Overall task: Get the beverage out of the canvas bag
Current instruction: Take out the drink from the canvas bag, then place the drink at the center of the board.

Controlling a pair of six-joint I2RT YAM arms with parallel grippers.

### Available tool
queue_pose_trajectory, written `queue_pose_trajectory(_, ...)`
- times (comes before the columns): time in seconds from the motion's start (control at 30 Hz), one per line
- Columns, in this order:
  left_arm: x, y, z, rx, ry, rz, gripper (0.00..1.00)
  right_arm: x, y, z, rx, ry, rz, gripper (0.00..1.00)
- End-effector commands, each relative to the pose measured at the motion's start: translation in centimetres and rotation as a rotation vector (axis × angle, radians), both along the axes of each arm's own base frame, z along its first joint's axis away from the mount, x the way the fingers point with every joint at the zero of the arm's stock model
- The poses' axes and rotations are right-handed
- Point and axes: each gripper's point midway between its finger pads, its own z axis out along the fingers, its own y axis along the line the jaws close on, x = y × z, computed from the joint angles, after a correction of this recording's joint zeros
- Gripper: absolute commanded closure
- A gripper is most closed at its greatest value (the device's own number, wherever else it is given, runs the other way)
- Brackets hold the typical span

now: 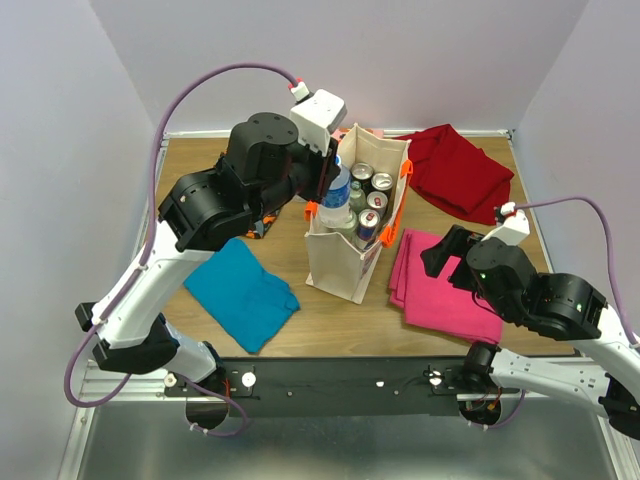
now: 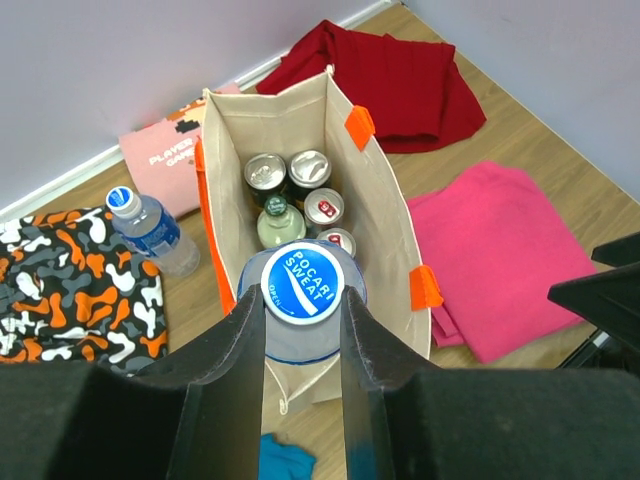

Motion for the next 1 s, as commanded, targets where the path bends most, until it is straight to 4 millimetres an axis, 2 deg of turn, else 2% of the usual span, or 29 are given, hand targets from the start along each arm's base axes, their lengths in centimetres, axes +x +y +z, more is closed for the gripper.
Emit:
queue_pose_trajectory(0.0,-0.5,2.1,9.5,-0.242,-0.219,0.044,1.00,-0.2,0.0,-0.4,0.021,0.004,-0.008,0.00)
queue_pose_trajectory(0.13,0.0,2.7,10.2,-0.254,-0.238,0.085,1.00,-0.2,0.1,-0.5,0.025,0.007,-0.008,0.00)
queue_pose_trajectory(0.3,1.0,5.1,11.1,-0.266,-0.274,0.225,1.00,-0.3,-0.1,-0.4,0.025,0.007,-0.010,0.00)
queue_pose_trajectory(0.53,0.8,8.3,12.6,-0.272,-0.346,0.320,1.00,-0.2,-0.1,-0.4,0.021,0.009,-0.011,0.00)
queue_pose_trajectory(0.63,1.3,10.0,12.0,-0.220,-0.362,0.404,1.00,-0.2,0.2,-0.5,0.022,0.012,-0.006,0.00)
queue_pose_trajectory(0.77,2.1,11.1,10.9,-0.132,-0.388,0.457,1.00,-0.1,0.5,-0.5,0.020,0.014,0.001,0.00)
queue_pose_trajectory(0.9,3.3,12.2,9.5,-0.100,-0.373,0.479,1.00,0.0,0.8,-0.4,0.010,0.019,0.010,0.00)
queue_pose_trajectory(0.97,4.5,13.5,8.6,-0.094,-0.353,0.509,1.00,0.0,0.9,-0.2,0.011,0.019,0.012,0.00)
